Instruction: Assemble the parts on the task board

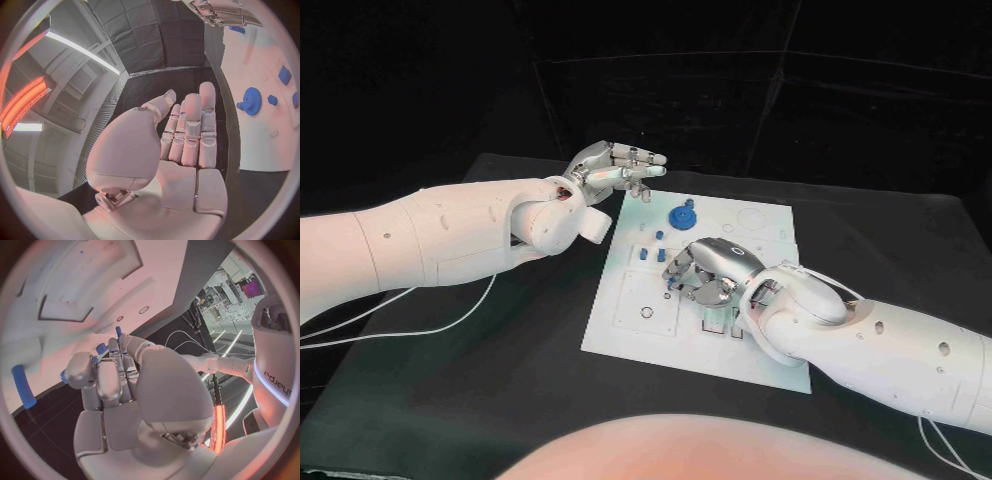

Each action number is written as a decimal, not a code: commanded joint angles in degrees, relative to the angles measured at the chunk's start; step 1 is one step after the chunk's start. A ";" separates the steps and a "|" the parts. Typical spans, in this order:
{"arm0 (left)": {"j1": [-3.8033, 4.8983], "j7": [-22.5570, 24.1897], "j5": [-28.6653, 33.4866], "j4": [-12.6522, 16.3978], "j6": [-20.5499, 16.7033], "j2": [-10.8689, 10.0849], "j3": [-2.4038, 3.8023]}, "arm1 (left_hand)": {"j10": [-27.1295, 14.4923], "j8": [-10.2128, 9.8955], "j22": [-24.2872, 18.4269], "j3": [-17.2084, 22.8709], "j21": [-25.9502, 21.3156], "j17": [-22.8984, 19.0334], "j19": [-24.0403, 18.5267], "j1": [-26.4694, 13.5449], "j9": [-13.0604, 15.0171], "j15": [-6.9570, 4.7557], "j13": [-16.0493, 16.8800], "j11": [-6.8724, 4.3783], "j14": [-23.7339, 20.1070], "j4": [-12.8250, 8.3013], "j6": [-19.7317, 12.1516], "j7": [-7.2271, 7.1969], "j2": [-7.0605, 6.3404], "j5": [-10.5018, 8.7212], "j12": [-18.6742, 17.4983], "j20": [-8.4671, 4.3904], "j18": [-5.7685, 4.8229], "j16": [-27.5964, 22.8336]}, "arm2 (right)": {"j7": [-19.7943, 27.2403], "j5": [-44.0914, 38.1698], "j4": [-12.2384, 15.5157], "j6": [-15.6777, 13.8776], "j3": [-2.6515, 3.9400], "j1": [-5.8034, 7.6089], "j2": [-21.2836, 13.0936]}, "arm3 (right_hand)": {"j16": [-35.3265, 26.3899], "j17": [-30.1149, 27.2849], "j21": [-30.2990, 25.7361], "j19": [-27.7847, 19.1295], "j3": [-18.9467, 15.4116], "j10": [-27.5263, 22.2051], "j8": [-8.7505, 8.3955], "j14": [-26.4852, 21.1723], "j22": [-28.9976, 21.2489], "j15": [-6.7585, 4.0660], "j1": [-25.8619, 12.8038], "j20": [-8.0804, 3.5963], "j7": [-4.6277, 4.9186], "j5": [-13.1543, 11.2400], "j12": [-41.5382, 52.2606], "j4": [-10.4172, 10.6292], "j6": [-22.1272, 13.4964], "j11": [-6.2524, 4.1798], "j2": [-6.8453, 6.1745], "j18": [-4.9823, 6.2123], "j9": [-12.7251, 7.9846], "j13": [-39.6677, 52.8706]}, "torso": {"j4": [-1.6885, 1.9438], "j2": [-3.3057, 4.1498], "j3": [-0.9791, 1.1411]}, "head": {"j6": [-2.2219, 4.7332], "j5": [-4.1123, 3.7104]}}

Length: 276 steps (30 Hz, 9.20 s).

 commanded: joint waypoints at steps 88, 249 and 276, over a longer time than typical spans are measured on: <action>0.11 -0.21 0.01 -0.28 1.02 -0.10 0.05 | -0.47 0.43 -0.08 -0.21 -0.32 -0.15 -0.35 0.51 0.04 -0.08 0.06 -0.17 -0.32 -0.33 -0.51 0.02 0.00 0.24 0.44 0.10 0.77 -0.04 | -1.18 -1.79 -0.56 6.24 -0.04 -0.15 1.14 | -0.15 -0.71 0.43 0.01 -1.05 0.10 -0.44 0.98 -0.03 -0.14 -2.57 0.26 0.38 -0.26 -0.71 -0.31 -0.26 0.32 -0.88 -0.68 -0.11 0.10 | 0.02 -0.01 -0.03 | -1.11 0.56; 0.10 -0.87 0.00 -1.13 1.57 -0.37 0.00 | -0.74 0.58 -0.15 -0.43 -0.40 -0.27 -0.38 0.37 0.04 -0.03 0.06 -0.13 -0.41 -0.34 -0.69 0.06 0.10 0.24 0.74 0.13 0.76 0.00 | -8.57 1.68 13.18 2.07 0.03 8.01 -13.50 | -4.42 -6.80 -1.93 -0.37 -7.41 3.17 0.46 0.80 -3.84 -1.10 -0.08 -0.62 -0.46 -1.31 -0.71 3.32 -0.33 -0.74 1.20 -0.23 -0.06 0.18 | 0.08 -0.04 -0.08 | 1.50 -4.07; 0.17 -0.88 0.00 -1.36 1.69 0.30 0.01 | -0.74 0.58 -0.15 -0.43 -0.40 -0.27 -0.38 0.37 0.04 -0.03 0.06 -0.13 -0.41 -0.34 -0.69 0.06 0.10 0.24 0.74 0.13 0.76 0.00 | -2.79 -3.57 6.41 8.40 -0.31 3.00 1.58 | -4.42 -6.96 -1.91 -0.58 -6.85 3.03 0.18 0.70 -3.98 -1.01 -0.37 -0.58 -0.36 -1.95 -1.18 3.29 -0.44 -0.62 1.12 -0.20 -0.09 0.15 | 0.02 -0.02 0.02 | 0.27 -1.46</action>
